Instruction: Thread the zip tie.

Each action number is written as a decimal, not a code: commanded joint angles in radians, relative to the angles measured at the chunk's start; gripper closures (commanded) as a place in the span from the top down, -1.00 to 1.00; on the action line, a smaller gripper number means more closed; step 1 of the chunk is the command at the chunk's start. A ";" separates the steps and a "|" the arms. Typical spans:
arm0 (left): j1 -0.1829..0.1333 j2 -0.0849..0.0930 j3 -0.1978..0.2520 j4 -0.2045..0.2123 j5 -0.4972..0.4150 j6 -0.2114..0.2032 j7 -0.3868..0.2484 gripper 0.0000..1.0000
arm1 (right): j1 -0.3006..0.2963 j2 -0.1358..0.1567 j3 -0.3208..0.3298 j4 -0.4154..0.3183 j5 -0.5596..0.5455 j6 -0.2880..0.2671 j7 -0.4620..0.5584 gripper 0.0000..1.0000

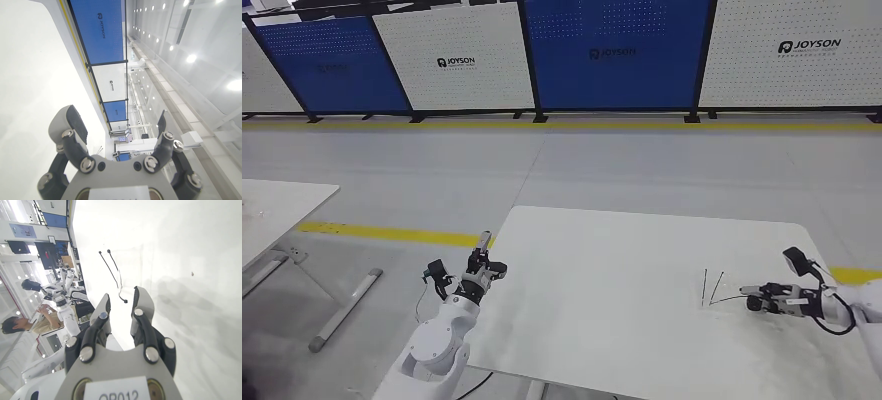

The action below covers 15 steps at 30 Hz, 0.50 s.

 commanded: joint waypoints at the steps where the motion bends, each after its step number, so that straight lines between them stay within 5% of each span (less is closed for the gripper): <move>1: 0.000 0.000 0.000 0.000 0.000 0.000 0.000 1.00 | 0.003 -0.001 -0.003 0.006 0.001 0.000 0.000 -0.48; 10: 0.000 0.000 0.000 0.000 0.000 0.000 0.000 1.00 | 0.020 -0.007 -0.014 0.033 0.002 0.002 0.000 -0.46; 15: 0.000 0.000 0.000 0.000 0.000 0.000 0.000 1.00 | 0.029 -0.010 -0.017 0.048 0.003 -0.004 0.002 -0.62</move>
